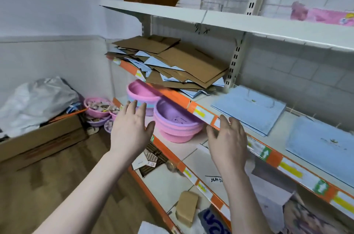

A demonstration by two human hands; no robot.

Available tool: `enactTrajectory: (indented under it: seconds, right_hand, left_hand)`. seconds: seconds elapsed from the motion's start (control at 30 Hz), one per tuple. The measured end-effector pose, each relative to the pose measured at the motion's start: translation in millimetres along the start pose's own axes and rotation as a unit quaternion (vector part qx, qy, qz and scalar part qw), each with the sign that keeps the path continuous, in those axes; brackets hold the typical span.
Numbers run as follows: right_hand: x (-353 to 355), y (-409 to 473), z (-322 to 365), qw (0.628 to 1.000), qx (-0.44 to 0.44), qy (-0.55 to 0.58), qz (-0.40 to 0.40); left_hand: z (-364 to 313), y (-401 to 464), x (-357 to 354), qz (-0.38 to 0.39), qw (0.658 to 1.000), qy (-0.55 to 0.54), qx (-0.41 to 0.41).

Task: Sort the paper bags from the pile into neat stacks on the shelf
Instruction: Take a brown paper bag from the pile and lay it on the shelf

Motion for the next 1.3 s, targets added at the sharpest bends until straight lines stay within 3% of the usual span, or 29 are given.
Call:
enactTrajectory:
  seconds: [0.33,0.63,0.9,1.3]
  right_hand:
    - [-109.5,122.3,48.8,0.997,-0.053,0.058,-0.021]
    - [-175.9,229.0,113.6,0.999,-0.027,0.029,-0.021]
    - [-241.9,285.5,186.3,0.999,-0.031,-0.031,-0.005]
    - [-315.9,335.9,280.8,0.984,-0.133,-0.12,-0.022]
  left_hand:
    - [44.0,153.4,-81.2,-0.008,1.0,-0.006,-0.01]
    - [85.8,281.8,-143.7,-0.01,0.999,-0.052,0.005]
    - [170.2,386.6,-199.5,-0.016,0.996,-0.083,0.003]
    - [247.5,513.3,-271.1,0.061,0.986,-0.119,-0.102]
Point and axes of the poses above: each hand's wrist, its own y-axis towards the middle knuckle, its own x-axis out of the back of the hand, z = x × y, the point moved 1 cm from there along y, towards the middle knuckle, and after that the axes turned 8 degrees about -z, right-handed, at the moved point
